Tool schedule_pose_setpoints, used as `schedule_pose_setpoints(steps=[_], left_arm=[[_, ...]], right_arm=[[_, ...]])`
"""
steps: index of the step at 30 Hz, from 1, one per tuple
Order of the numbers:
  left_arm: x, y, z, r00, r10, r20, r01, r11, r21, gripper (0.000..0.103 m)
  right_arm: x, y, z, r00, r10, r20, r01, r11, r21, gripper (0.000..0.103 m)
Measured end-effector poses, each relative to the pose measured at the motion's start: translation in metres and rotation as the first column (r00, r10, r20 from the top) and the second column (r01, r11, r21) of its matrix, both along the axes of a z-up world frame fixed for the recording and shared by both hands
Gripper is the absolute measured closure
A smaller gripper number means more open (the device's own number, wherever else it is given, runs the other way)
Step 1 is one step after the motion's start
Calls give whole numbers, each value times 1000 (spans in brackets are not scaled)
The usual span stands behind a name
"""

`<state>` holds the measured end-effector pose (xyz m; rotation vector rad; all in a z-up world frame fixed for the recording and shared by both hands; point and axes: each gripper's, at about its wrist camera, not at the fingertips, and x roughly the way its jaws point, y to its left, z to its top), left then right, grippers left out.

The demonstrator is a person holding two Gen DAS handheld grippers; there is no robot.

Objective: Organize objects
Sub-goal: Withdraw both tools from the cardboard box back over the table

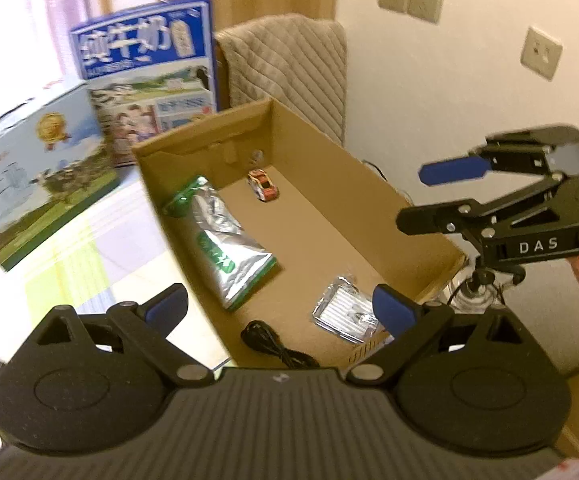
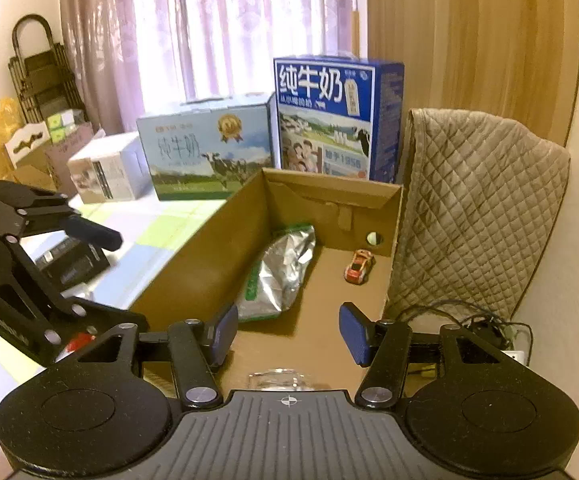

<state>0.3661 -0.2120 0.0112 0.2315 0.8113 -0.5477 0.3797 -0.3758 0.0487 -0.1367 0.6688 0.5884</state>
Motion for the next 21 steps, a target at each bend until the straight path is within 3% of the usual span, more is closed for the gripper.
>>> schedule_pose_setpoints(steps=[11, 21], left_arm=[[-63, 77, 27, 983, 183, 35, -180, 981, -66, 5], [-109, 142, 26, 947, 320, 12, -318, 945, -80, 5]], right_arm=[[-47, 8, 21, 1000, -4, 22, 3, 997, 82, 47], [-85, 42, 10, 997, 55, -59, -48, 991, 122, 46]])
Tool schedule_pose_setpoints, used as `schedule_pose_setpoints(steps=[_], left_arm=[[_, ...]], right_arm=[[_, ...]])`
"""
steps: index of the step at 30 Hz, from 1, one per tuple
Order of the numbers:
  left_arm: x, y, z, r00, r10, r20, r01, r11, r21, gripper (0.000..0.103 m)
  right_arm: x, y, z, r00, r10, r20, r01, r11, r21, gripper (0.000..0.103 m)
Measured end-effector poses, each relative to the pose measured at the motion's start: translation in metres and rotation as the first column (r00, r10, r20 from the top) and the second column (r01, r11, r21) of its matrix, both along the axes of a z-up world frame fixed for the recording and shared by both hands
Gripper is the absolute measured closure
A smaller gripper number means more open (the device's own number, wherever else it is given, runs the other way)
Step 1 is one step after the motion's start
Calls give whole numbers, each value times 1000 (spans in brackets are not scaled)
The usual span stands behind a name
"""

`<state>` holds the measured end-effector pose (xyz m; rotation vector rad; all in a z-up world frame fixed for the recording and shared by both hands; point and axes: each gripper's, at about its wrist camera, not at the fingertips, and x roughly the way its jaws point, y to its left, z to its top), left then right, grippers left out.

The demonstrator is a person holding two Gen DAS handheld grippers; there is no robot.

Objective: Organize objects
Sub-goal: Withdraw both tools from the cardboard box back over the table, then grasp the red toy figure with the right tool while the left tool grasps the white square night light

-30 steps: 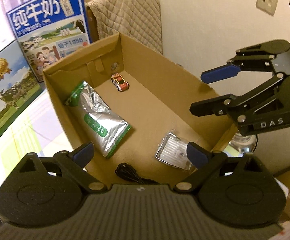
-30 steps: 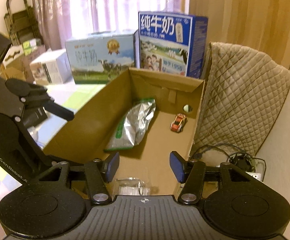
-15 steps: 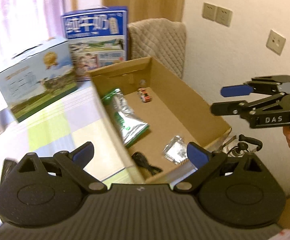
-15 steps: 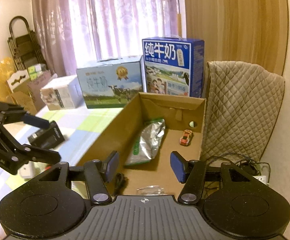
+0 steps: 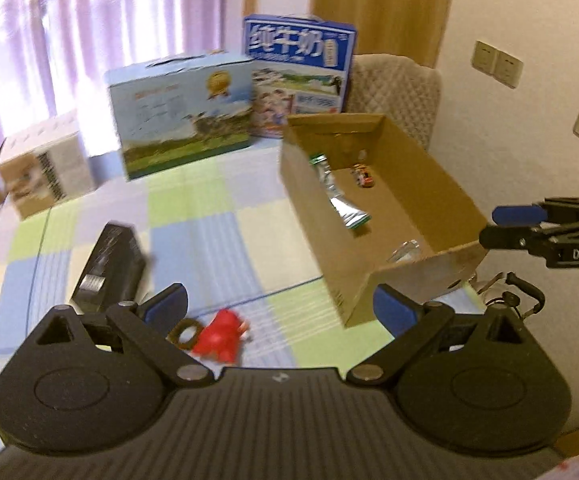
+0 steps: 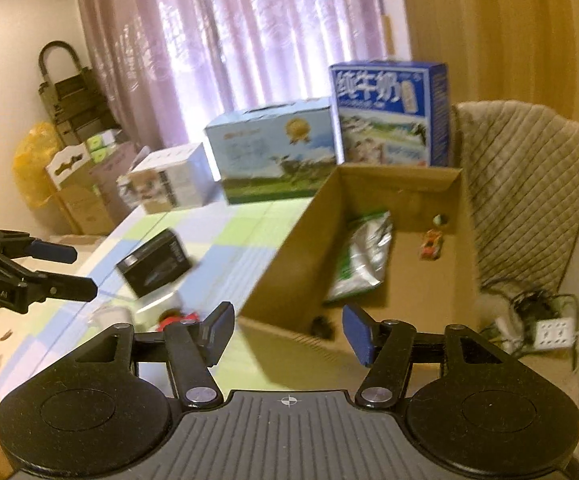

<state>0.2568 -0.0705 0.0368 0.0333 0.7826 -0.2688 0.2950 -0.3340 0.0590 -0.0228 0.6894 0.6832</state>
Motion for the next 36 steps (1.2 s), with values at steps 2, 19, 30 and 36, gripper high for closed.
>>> schedule_pose_setpoints(steps=[2, 19, 30, 36], left_arm=[[-8, 11, -3, 1000, 21, -13, -21, 1000, -5, 5], [-46, 87, -33, 980, 171, -103, -172, 985, -8, 5], [-49, 127, -54, 958, 252, -133, -254, 967, -1, 5], [-42, 140, -70, 944, 287, -160, -291, 957, -1, 5]], right_arm=[[-6, 10, -4, 1000, 19, -17, -18, 1000, 3, 46], [-37, 100, -46, 980, 154, -124, -157, 988, -15, 46], [-35, 153, -75, 969, 192, -155, -207, 974, -90, 46], [-30, 175, -93, 970, 188, -154, -210, 967, -143, 33]])
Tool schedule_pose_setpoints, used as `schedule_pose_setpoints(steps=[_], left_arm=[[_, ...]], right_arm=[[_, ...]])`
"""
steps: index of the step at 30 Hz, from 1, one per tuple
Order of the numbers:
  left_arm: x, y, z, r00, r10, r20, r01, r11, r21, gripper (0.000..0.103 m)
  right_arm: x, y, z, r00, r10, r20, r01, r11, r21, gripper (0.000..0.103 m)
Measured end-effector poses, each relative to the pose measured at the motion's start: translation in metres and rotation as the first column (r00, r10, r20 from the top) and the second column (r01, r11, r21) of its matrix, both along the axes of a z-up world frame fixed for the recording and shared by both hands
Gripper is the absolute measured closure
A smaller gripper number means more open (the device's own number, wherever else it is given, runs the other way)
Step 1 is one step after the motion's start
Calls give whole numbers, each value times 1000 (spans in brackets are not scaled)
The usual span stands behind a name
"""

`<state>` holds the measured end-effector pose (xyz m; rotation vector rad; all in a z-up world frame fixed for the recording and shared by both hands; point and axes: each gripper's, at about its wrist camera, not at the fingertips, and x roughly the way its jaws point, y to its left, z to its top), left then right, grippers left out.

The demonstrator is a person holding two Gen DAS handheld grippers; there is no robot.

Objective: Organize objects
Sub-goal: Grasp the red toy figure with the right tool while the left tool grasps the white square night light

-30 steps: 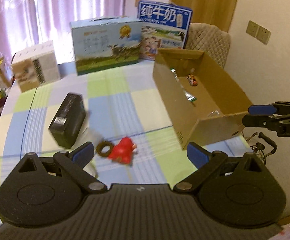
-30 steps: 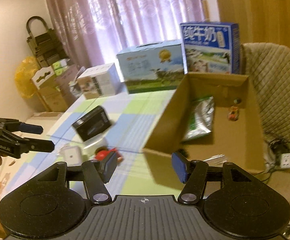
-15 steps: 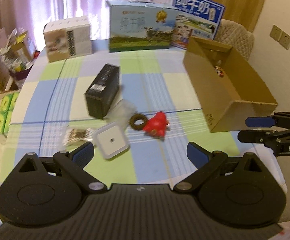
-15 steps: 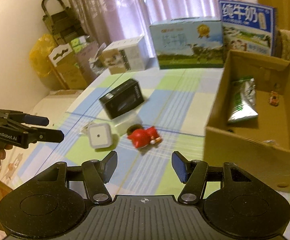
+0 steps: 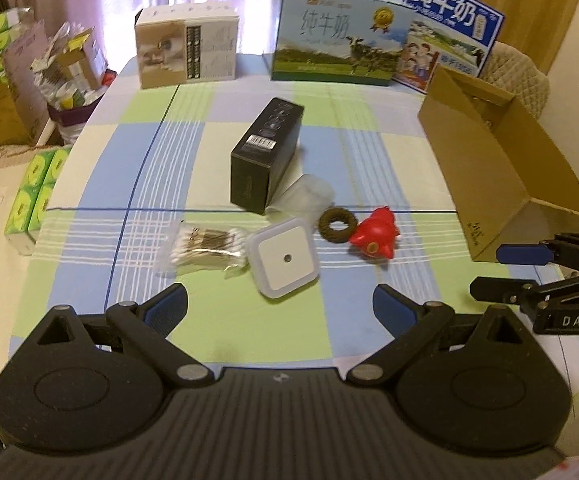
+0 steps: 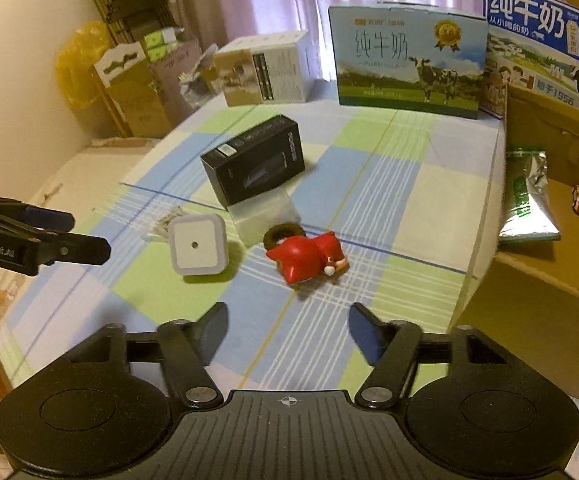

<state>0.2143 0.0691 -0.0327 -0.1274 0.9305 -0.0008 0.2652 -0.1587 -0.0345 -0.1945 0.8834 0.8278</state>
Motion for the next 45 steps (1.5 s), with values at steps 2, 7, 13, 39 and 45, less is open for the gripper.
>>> schedule_pose_setpoints(steps=[2, 7, 13, 39, 45], left_arm=[[4, 2, -6, 1000, 19, -11, -19, 1000, 0, 5], [14, 2, -20, 998, 51, -41, -51, 999, -12, 6], [31, -1, -37, 993, 100, -61, -100, 995, 1, 6], [68, -16, -68, 975, 190, -119, -187, 982, 32, 6], [80, -29, -77, 972, 199, -126, -193, 980, 55, 6]], right_arm=[[3, 5, -5, 1000, -1, 5, 1, 1000, -5, 27], [16, 18, -18, 999, 15, 30, -14, 1000, -20, 23], [40, 33, -35, 999, 33, 35, -32, 999, -44, 23], [91, 75, -82, 989, 146, 29, -144, 987, -65, 35], [89, 61, -79, 999, 45, 8, -44, 996, -74, 36]])
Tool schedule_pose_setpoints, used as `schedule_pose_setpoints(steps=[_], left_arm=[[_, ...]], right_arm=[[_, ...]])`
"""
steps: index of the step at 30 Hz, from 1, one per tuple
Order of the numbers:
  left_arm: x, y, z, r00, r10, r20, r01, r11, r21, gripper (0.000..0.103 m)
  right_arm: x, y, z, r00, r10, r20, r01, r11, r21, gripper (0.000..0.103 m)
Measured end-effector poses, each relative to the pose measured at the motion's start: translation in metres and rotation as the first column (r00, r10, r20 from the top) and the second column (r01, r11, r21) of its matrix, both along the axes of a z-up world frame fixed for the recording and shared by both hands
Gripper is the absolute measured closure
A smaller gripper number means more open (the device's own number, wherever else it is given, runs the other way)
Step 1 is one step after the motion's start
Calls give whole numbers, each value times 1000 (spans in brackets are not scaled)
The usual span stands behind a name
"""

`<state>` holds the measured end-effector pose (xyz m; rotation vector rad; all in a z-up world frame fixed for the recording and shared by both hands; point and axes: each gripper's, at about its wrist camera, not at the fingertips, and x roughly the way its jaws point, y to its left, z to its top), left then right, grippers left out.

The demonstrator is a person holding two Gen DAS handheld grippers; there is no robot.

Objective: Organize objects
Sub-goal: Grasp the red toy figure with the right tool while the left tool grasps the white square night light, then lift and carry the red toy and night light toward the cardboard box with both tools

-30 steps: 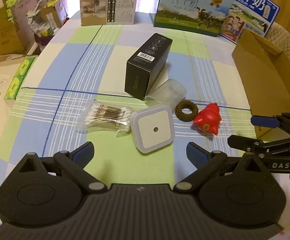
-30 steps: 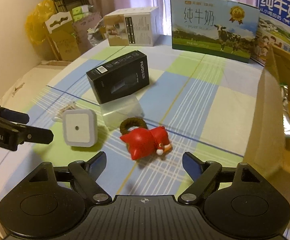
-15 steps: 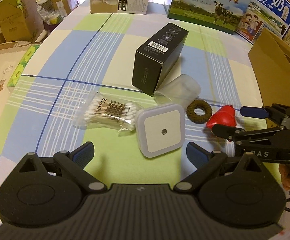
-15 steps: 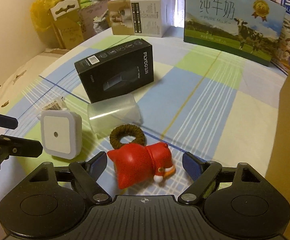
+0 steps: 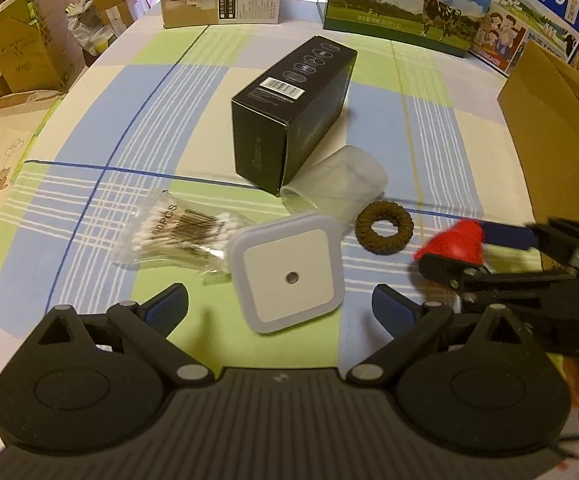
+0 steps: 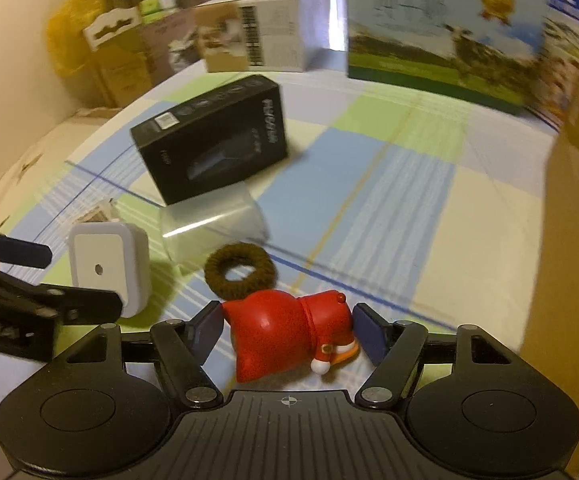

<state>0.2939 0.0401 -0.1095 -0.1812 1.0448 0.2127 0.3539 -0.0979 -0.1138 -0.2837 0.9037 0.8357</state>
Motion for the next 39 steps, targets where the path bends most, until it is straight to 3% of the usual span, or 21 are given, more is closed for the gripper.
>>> schedule_pose_setpoints(steps=[6, 14, 39], left_arm=[[12, -4, -11, 999, 46, -5, -46, 999, -5, 9], [18, -3, -19, 999, 54, -4, -54, 999, 4, 39], [-34, -20, -8, 992, -97, -78, 97, 995, -7, 39]], right_arm=[[-8, -20, 2, 998, -58, -11, 58, 998, 7, 36], [-16, -41, 5, 994, -103, -33, 104, 994, 24, 36], [-59, -67, 15, 996, -69, -59, 68, 998, -8, 40]])
